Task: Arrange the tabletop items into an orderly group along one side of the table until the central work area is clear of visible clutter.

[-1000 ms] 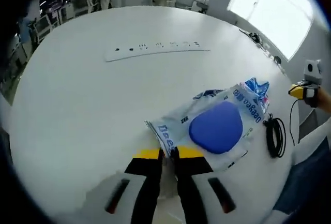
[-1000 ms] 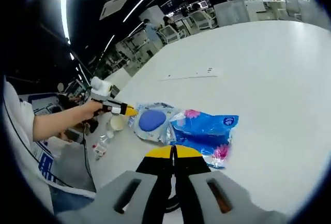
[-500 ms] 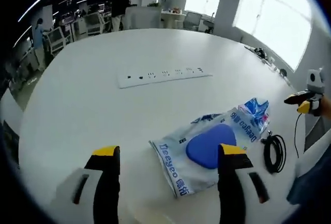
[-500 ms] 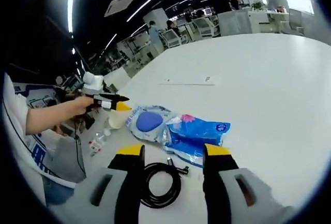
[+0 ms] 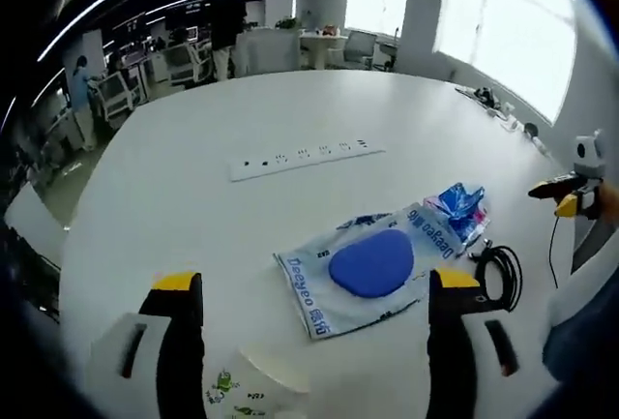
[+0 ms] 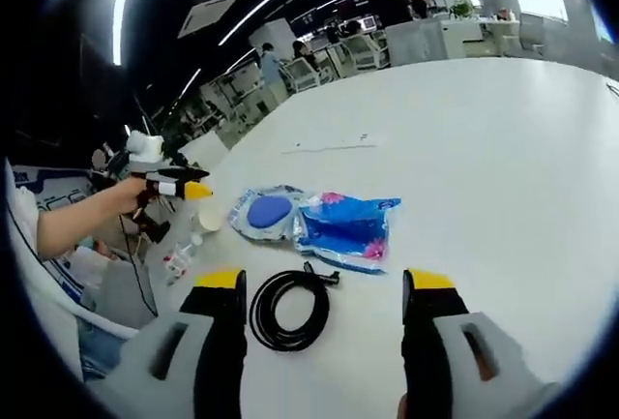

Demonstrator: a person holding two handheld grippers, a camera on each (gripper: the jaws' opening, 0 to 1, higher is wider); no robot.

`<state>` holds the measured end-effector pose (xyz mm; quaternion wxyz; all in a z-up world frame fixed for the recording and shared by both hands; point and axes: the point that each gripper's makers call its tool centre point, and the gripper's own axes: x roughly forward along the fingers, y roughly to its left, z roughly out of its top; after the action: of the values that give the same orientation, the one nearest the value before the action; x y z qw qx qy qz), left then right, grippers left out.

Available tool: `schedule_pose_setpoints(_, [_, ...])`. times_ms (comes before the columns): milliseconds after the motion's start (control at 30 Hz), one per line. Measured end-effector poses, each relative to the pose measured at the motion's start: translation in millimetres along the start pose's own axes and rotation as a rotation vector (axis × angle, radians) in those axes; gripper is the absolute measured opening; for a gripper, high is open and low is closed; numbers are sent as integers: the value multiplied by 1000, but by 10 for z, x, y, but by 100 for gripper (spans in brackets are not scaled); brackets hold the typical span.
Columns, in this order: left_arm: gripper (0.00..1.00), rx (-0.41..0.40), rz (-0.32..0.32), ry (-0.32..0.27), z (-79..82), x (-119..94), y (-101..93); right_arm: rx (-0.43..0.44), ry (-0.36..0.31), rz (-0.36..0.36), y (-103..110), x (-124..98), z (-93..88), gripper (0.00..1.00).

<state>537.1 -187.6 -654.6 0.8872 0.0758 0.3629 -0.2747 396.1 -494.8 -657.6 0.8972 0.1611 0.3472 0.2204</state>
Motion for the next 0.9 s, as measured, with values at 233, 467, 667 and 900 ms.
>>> schedule_pose_setpoints(233, [100, 14, 1, -22, -28, -205, -45, 15, -26, 13, 72, -71, 3, 67])
schedule_pose_setpoints(467, [100, 10, -8, -23, -93, -379, -96, 67, -30, 4, 28, -194, -128, 74])
schedule_pose_setpoints(667, [100, -2, -5, -4, -209, -485, -71, 85, 9, -5, 4, -272, -368, 76])
schedule_pose_setpoints(900, [100, -31, -20, -20, -306, -652, -132, 105, 28, 9, 70, -298, -455, 75])
